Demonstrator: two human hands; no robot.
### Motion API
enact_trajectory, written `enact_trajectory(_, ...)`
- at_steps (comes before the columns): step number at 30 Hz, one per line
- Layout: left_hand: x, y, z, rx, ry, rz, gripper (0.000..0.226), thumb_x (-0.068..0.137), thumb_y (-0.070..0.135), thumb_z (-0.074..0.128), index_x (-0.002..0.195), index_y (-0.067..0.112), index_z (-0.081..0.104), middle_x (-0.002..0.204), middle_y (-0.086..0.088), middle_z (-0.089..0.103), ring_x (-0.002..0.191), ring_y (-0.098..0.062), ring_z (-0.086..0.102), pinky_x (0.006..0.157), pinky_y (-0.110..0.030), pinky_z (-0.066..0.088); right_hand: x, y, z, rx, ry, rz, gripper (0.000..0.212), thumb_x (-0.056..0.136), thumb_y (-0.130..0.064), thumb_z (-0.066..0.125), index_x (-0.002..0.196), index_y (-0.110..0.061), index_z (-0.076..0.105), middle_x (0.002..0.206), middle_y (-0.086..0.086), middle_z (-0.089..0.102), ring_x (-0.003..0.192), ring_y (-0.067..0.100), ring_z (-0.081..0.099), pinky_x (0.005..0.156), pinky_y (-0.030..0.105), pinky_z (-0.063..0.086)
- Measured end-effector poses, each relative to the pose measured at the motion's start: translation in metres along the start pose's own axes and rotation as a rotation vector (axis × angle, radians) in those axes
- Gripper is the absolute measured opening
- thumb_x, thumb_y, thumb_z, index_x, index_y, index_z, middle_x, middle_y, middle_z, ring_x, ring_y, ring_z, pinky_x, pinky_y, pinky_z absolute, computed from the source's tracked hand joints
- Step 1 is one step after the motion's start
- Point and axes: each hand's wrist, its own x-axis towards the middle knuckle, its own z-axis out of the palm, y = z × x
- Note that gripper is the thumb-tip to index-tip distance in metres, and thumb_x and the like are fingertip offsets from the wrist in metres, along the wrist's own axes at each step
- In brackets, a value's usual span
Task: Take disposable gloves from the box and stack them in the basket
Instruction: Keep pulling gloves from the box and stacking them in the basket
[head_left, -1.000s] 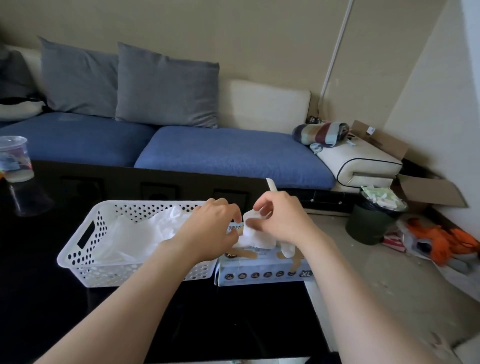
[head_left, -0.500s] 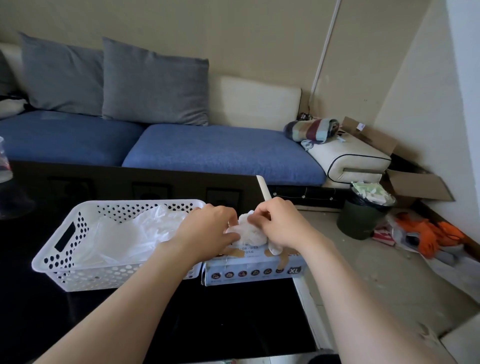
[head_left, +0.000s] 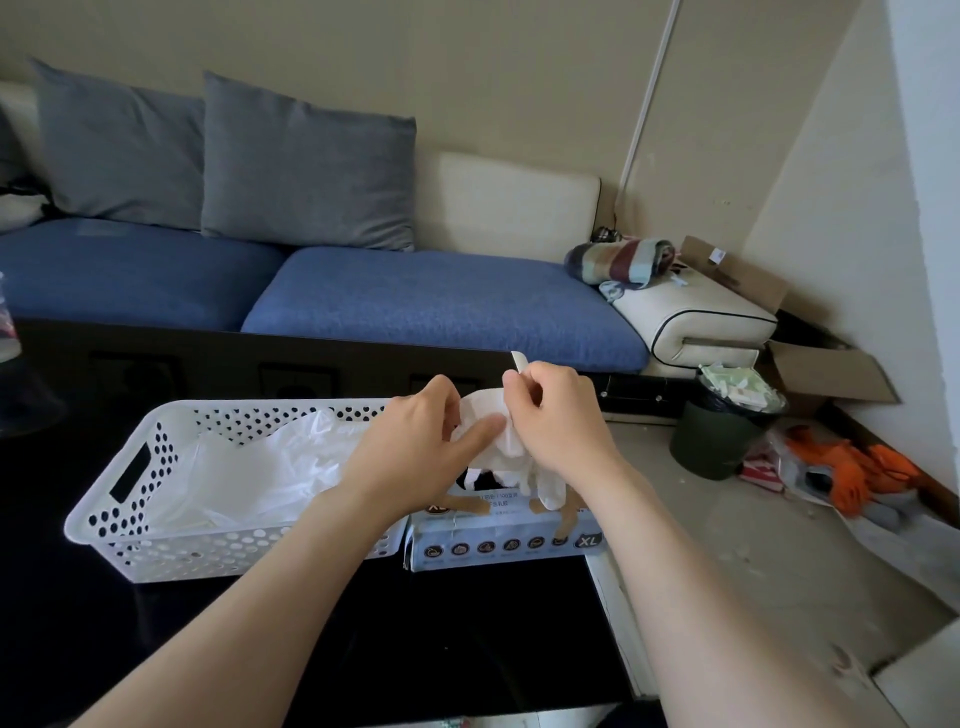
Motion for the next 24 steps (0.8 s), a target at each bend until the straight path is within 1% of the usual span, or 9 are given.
enact_trajectory(4, 0.0, 0.001, 0.005, -0.022, -0.029, -0.012, 0.056, 0.083, 0.078, 0.064, 0.097, 0.024, 0.058, 0.091, 0.009, 0.068, 0.083, -0.01, 0.065, 0.076, -0.041, 0.06, 0.0, 0.003, 0.002, -0.081, -0.037, 0.045, 0.048, 0.104, -0.041, 0.065, 0.065, -0.013, 0.064, 0.058, 0.0, 0.063, 0.051, 0.01, 0.056, 0.051, 0.017, 0.039)
enact_trajectory(6, 0.001, 0.001, 0.006, -0.047, -0.063, -0.019, 0.057, 0.078, 0.076, 0.071, 0.101, 0.025, 0.061, 0.095, 0.013, 0.067, 0.088, -0.006, 0.064, 0.078, -0.037, 0.06, -0.001, 0.006, 0.002, -0.113, -0.061, 0.093, 0.053, 0.102, -0.045, 0.068, 0.059, -0.015, 0.062, 0.053, -0.003, 0.059, 0.047, 0.008, 0.052, 0.05, 0.018, 0.037)
enact_trajectory(9, 0.001, 0.0, 0.006, -0.066, -0.105, -0.014, 0.052, 0.077, 0.063, 0.08, 0.109, 0.026, 0.064, 0.101, 0.016, 0.066, 0.094, -0.003, 0.063, 0.079, -0.027, 0.057, -0.001, 0.007, 0.0, -0.105, -0.084, 0.167, 0.058, 0.105, -0.044, 0.065, 0.055, -0.015, 0.054, 0.052, -0.002, 0.051, 0.046, 0.01, 0.046, 0.05, 0.02, 0.033)
enact_trajectory(12, 0.001, 0.0, 0.008, -0.09, -0.065, -0.005, 0.049, 0.082, 0.042, 0.085, 0.12, 0.024, 0.06, 0.114, 0.013, 0.064, 0.103, -0.008, 0.06, 0.082, -0.024, 0.051, -0.002, 0.007, -0.001, -0.022, -0.101, 0.236, 0.056, 0.108, -0.042, 0.059, 0.065, -0.007, 0.06, 0.062, 0.007, 0.06, 0.053, 0.018, 0.056, 0.053, 0.027, 0.042)
enact_trajectory(15, 0.002, 0.0, 0.007, -0.114, -0.019, -0.016, 0.042, 0.085, 0.027, 0.086, 0.115, 0.025, 0.056, 0.12, 0.012, 0.061, 0.084, -0.007, 0.059, 0.075, -0.024, 0.049, -0.002, 0.006, -0.003, 0.079, -0.09, 0.329, 0.049, 0.106, -0.038, 0.058, 0.07, -0.005, 0.063, 0.063, 0.007, 0.061, 0.054, 0.017, 0.056, 0.054, 0.028, 0.043)
enact_trajectory(18, 0.002, 0.0, 0.005, -0.118, -0.011, -0.027, 0.035, 0.085, 0.022, 0.086, 0.104, 0.025, 0.056, 0.116, 0.012, 0.062, 0.068, -0.008, 0.058, 0.068, -0.024, 0.05, -0.002, 0.004, -0.007, 0.157, -0.049, 0.435, 0.046, 0.104, -0.032, 0.058, 0.063, -0.013, 0.049, 0.057, -0.001, 0.047, 0.051, 0.015, 0.045, 0.052, 0.027, 0.034)
enact_trajectory(20, 0.002, 0.0, 0.006, -0.094, -0.031, -0.017, 0.03, 0.086, 0.021, 0.085, 0.098, 0.025, 0.058, 0.105, 0.009, 0.064, 0.066, -0.009, 0.057, 0.063, -0.023, 0.047, -0.002, 0.003, -0.009, 0.211, -0.026, 0.504, 0.041, 0.103, -0.026, 0.056, 0.066, -0.016, 0.042, 0.06, -0.003, 0.039, 0.052, 0.014, 0.037, 0.051, 0.028, 0.028)
enact_trajectory(22, 0.003, -0.002, 0.007, -0.057, -0.053, -0.007, 0.027, 0.087, 0.018, 0.083, 0.097, 0.025, 0.059, 0.092, 0.007, 0.061, 0.067, -0.009, 0.055, 0.059, -0.021, 0.041, -0.001, 0.0, -0.011, 0.273, 0.001, 0.553, 0.036, 0.103, -0.024, 0.053, 0.07, -0.016, 0.041, 0.063, -0.003, 0.038, 0.055, 0.014, 0.035, 0.054, 0.03, 0.028)
enact_trajectory(24, 0.003, -0.004, 0.009, -0.017, -0.061, 0.018, 0.028, 0.087, 0.012, 0.081, 0.097, 0.024, 0.057, 0.09, 0.007, 0.058, 0.074, -0.011, 0.056, 0.059, -0.022, 0.041, -0.002, -0.002, -0.014, 0.357, 0.02, 0.594, 0.034, 0.104, -0.028, 0.052, 0.073, -0.015, 0.043, 0.067, -0.001, 0.039, 0.061, 0.016, 0.037, 0.059, 0.031, 0.03)
